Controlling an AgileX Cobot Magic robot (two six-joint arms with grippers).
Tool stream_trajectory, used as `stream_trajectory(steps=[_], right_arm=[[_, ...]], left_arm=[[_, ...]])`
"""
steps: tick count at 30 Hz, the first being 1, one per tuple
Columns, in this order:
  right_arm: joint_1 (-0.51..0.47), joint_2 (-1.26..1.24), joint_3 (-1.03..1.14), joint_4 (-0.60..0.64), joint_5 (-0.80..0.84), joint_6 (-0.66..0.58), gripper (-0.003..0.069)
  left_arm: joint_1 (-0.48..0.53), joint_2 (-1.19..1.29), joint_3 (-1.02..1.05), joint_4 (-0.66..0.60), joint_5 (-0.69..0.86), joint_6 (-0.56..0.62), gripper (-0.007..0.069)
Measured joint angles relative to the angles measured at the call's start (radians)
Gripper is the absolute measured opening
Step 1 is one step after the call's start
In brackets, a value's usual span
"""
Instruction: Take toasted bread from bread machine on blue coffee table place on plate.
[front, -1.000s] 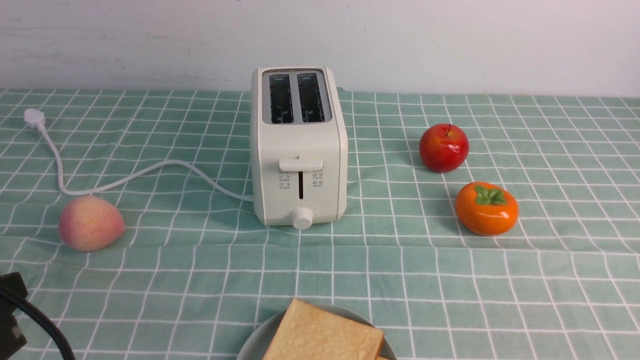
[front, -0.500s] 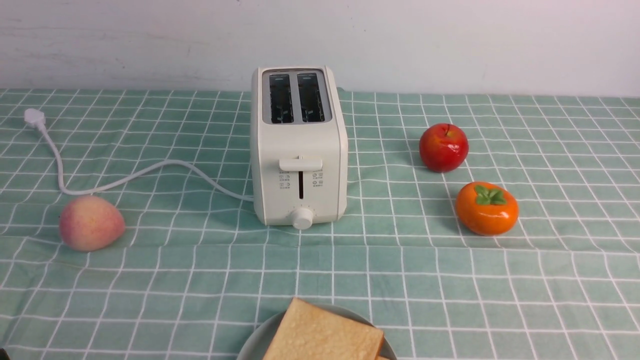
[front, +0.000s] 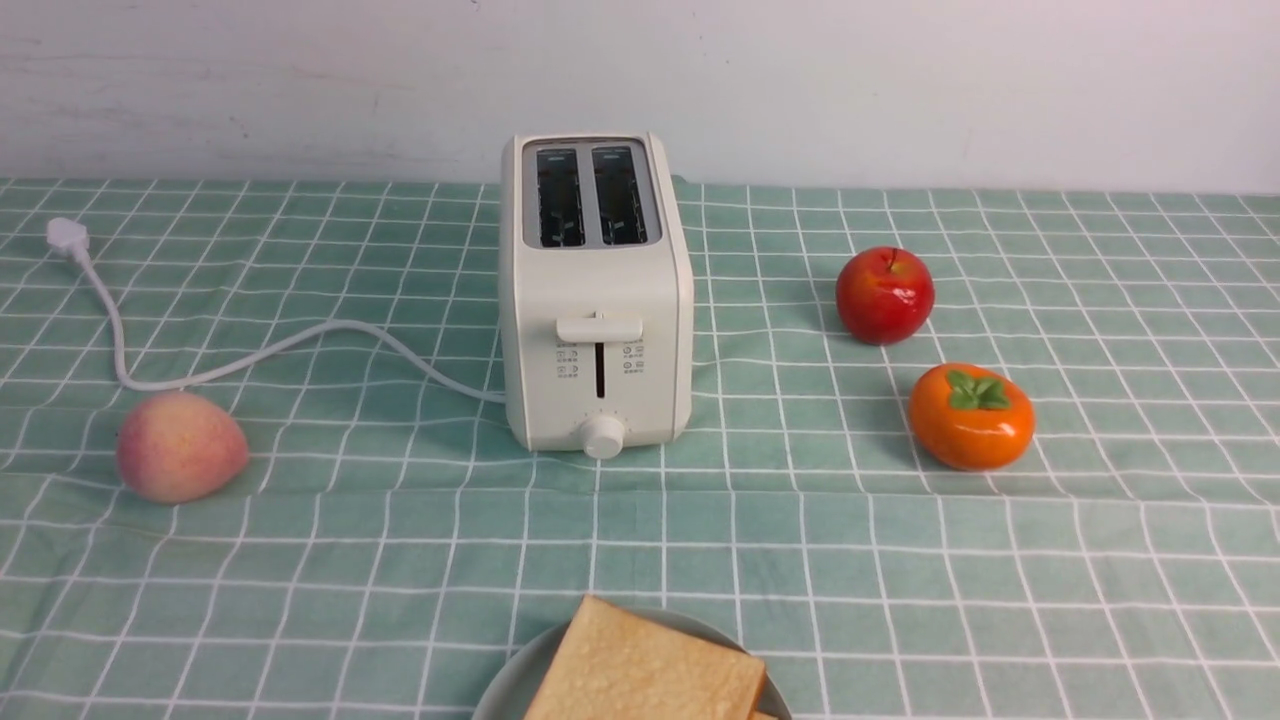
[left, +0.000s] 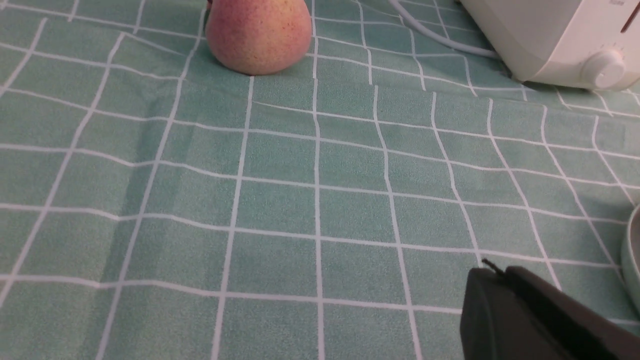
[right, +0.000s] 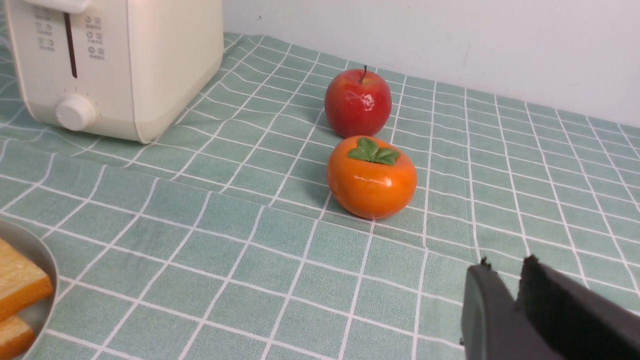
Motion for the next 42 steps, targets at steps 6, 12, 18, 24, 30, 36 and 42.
stream_trajectory(steps=[6, 12, 18, 24, 30, 36, 42], right_arm=[[0.0, 0.0, 0.0, 0.0, 0.0, 0.0, 0.0106], [0.0, 0.0, 0.0, 0.0, 0.0, 0.0, 0.0114], [0.0, 0.0, 0.0, 0.0, 0.0, 0.0, 0.0123], [0.0, 0.0, 0.0, 0.0, 0.0, 0.0, 0.0129], [0.0, 0.0, 0.0, 0.0, 0.0, 0.0, 0.0132], [-0.015, -0.009, 0.0, 0.0, 0.0, 0.0, 0.0134], [-0.172, -0.046, 0.0, -0.048, -0.001, 0.0, 0.014]], left_arm=[[0.0, 0.0, 0.0, 0.0, -0.001, 0.061, 0.0009], [0.0, 0.0, 0.0, 0.007, -0.001, 0.065, 0.0017], [0.0, 0.0, 0.0, 0.007, -0.001, 0.067, 0.0017], [0.0, 0.0, 0.0, 0.007, -0.001, 0.067, 0.0019], [0.0, 0.0, 0.0, 0.007, -0.001, 0.067, 0.0027], [0.0, 0.0, 0.0, 0.007, -0.002, 0.067, 0.0036], [0.0, 0.0, 0.0, 0.007, -0.004, 0.067, 0.0039]])
